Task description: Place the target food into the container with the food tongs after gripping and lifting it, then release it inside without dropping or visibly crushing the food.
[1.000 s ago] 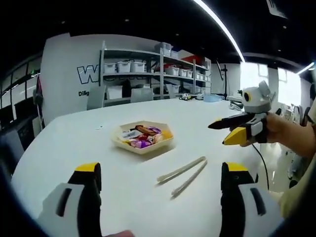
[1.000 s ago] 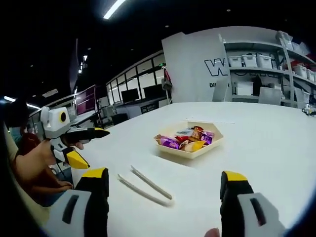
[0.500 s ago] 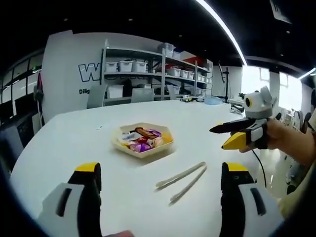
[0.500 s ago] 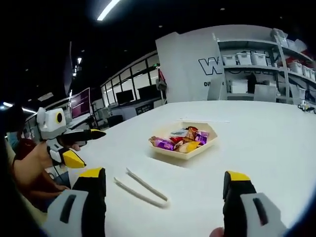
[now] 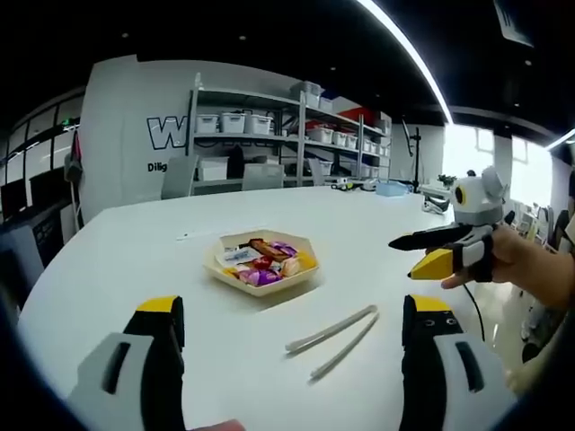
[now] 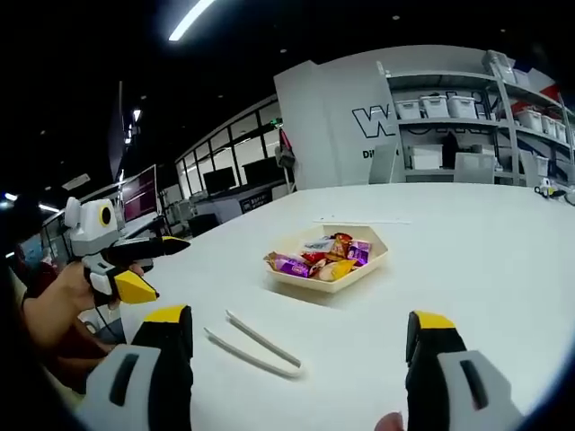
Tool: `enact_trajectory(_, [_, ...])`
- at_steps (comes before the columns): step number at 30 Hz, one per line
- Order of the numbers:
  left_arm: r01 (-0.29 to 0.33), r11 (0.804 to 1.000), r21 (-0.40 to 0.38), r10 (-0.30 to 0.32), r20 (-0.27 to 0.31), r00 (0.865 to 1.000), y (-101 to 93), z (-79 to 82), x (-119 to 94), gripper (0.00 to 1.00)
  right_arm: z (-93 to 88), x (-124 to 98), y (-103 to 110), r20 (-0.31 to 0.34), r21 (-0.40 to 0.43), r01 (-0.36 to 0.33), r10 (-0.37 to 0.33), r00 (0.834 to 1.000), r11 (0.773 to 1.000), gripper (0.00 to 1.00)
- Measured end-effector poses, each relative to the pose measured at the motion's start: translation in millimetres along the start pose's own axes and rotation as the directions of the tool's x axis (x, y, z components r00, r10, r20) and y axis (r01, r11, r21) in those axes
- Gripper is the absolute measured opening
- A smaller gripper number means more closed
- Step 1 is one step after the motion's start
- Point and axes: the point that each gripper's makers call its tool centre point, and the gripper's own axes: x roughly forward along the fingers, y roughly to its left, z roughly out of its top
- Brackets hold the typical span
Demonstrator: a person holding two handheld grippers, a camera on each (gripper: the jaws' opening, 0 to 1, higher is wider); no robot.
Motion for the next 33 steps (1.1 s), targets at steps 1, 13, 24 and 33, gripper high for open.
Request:
enact_trajectory(1, [-0.001,1.0,-0.001,0.001,-0.001,1.0,0.0,-0.6,0,0.99,0.1,-2,0,-0.003,-0.004,0.002,-0.002,1.0,1.0,0.99])
enact_trajectory(13, [-0.008,1.0,-0.021,0.009,0.006,1.0,1.0,-3.0,3,0.99,9.2,-32,-8,-0.011,-0.026,0.064,-0.064,0.998,0.998,0.99])
enact_trajectory(24, [-0.051,0.998,-0.022,0.051,0.0,0.999,8.4,-8.8,-4,0.99,-0.9,-13,-4,-0.024,-0.009,0.056,-0.056,0.998,0.998,0.99])
enact_trajectory(33, [-0.084,0.996,-0.041,0.084,-0.021,0.996,16.2,-15.1,-5,0.99,-10.9,7,2,-0.044,-0.009,0.022,-0.023,0.999,1.0,0.99])
